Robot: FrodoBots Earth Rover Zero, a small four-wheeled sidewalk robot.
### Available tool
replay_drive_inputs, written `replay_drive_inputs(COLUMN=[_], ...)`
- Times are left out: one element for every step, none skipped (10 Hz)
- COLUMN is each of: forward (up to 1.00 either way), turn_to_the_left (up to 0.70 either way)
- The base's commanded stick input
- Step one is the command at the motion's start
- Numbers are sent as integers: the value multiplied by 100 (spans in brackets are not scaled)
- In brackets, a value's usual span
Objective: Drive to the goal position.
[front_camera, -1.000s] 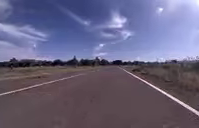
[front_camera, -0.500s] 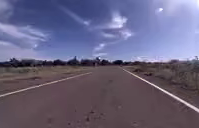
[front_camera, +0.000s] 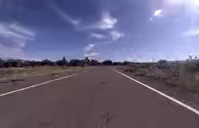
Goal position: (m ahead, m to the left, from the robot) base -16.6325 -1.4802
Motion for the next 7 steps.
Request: replay_drive_inputs(forward=[100,100,100,100,100,100,100], turn_to_the_left=[0,0,0,0,0,0,0])
